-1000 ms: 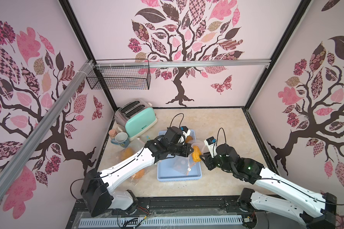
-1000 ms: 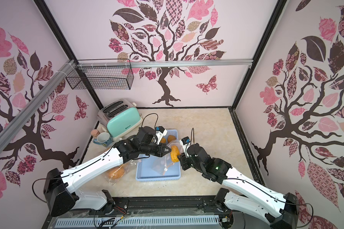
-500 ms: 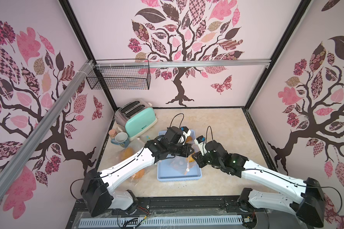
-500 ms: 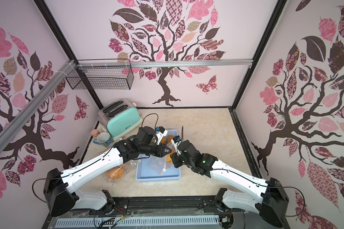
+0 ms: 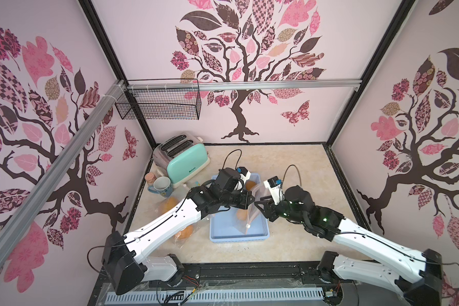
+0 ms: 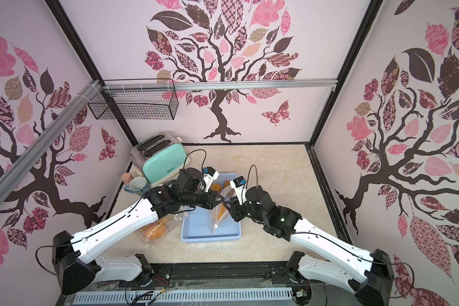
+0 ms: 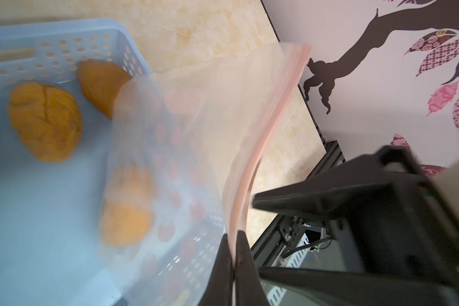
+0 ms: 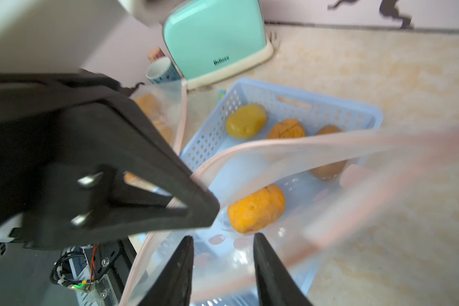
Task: Put the potatoes into a zipper bag and zip it
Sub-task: Place the potato into the zipper food storage bag.
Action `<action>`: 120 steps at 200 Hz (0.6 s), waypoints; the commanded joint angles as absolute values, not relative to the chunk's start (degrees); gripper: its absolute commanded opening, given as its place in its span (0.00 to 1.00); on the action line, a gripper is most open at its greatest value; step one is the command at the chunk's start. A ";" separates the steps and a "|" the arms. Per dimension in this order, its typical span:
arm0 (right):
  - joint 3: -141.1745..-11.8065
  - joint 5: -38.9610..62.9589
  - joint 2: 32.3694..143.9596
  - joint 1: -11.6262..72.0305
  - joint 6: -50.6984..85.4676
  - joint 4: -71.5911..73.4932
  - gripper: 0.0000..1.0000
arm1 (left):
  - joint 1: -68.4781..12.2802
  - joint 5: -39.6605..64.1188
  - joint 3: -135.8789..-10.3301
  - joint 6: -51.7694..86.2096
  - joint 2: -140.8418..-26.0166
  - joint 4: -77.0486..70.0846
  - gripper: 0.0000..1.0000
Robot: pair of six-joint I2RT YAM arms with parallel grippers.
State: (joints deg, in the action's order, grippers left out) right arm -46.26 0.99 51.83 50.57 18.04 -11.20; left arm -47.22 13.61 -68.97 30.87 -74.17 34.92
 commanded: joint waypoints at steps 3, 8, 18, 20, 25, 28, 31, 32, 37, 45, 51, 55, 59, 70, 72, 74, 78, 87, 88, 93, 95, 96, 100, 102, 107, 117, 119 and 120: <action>-47.13 -2.29 44.42 50.84 16.21 -10.36 0.46 | -44.97 5.93 -75.02 27.24 -68.79 41.68 0.00; -46.98 -3.13 43.15 50.81 15.92 -10.33 0.46 | -44.25 4.81 -75.77 26.61 -67.69 42.83 0.00; -46.39 -4.99 41.20 50.84 15.56 -9.73 0.47 | -42.87 1.04 -77.10 24.92 -65.51 45.51 0.00; -46.23 -5.53 40.86 50.81 15.67 -9.53 0.48 | -42.77 0.06 -77.46 24.53 -65.11 46.09 0.00; -45.77 -6.90 40.18 50.76 16.04 -9.06 0.49 | -42.47 -2.59 -78.32 23.61 -64.14 47.75 0.00; -45.40 -7.59 39.82 50.85 16.30 -8.77 0.49 | -42.33 -4.77 -78.78 23.14 -63.43 48.61 0.00; -45.15 -8.08 39.66 50.85 16.46 -8.48 0.50 | -42.22 -6.69 -79.14 22.71 -62.81 49.35 0.00; -45.07 -8.21 39.65 50.83 16.49 -8.41 0.50 | -42.16 -7.30 -79.25 22.56 -62.60 49.72 0.00; -44.71 -8.59 39.68 50.88 16.60 -8.13 0.51 | -41.95 -10.00 -79.96 22.01 -61.56 51.02 0.00; -44.51 -8.49 40.40 50.80 16.61 -7.91 0.52 | -41.61 -13.98 -80.44 21.02 -59.41 52.32 0.00; -44.49 -8.19 41.45 50.81 16.82 -7.99 0.53 | -41.34 -16.07 -80.67 20.39 -57.86 52.99 0.00; -44.75 -7.94 42.33 50.82 16.92 -8.22 0.54 | -41.28 -17.85 -80.76 19.88 -56.83 53.54 0.00; -44.90 -7.76 43.23 50.82 17.08 -8.41 0.55 | -41.19 -19.55 -81.00 19.46 -55.87 54.15 0.00; -45.91 -7.50 46.11 50.80 17.63 -9.02 0.56 | -41.13 -24.43 -81.78 18.16 -53.91 56.38 0.00; -46.02 -7.35 46.77 50.80 17.77 -9.05 0.56 | -41.16 -25.74 -81.99 17.97 -53.76 56.81 0.00; -46.04 -7.28 47.12 50.80 17.80 -9.01 0.56 | -41.14 -27.29 -82.06 17.87 -53.58 57.49 0.00; -46.49 -6.90 48.28 50.84 18.05 -9.04 0.56 | -41.13 -29.95 -82.49 17.84 -53.08 58.70 0.00; -47.18 -5.95 51.05 50.80 18.49 -8.73 0.57 | -41.16 -34.97 -83.05 17.85 -51.91 60.96 0.00; -47.32 -5.83 51.45 50.85 18.61 -8.72 0.57 | -41.15 -35.50 -83.05 17.85 -51.75 61.06 0.00; -47.80 -5.18 53.11 50.81 18.99 -8.50 0.58 | -41.19 -37.67 -82.97 17.45 -50.91 61.96 0.00; -47.94 -4.88 53.79 50.80 19.20 -8.39 0.58 | -41.15 -38.40 -82.93 17.39 -50.65 62.25 0.00; -48.01 -4.77 54.14 50.80 19.31 -8.32 0.58 | -41.14 -38.84 -82.90 17.31 -50.51 62.41 0.00; -48.35 -4.08 55.53 50.80 19.59 -8.08 0.58 | -41.15 -40.31 -82.70 17.08 -49.88 62.96 0.00; -48.54 -3.75 56.24 50.80 19.73 -7.91 0.58 | -41.16 -41.19 -82.53 17.01 -49.58 63.29 0.00; -49.11 -3.12 58.21 50.83 20.16 -7.59 0.58 | -41.16 -43.08 -82.07 16.95 -48.72 63.97 0.00; -50.88 -2.41 62.06 50.80 21.65 -7.70 0.59 | -41.10 -45.85 -81.05 17.18 -47.41 65.51 0.00; -51.30 -2.18 63.20 50.87 21.91 -7.72 0.59 | -41.06 -46.20 -80.84 17.39 -47.21 65.69 0.00; -51.40 -2.01 63.68 50.83 22.07 -7.73 0.60 | -41.05 -46.39 -80.63 17.53 -47.11 65.85 0.00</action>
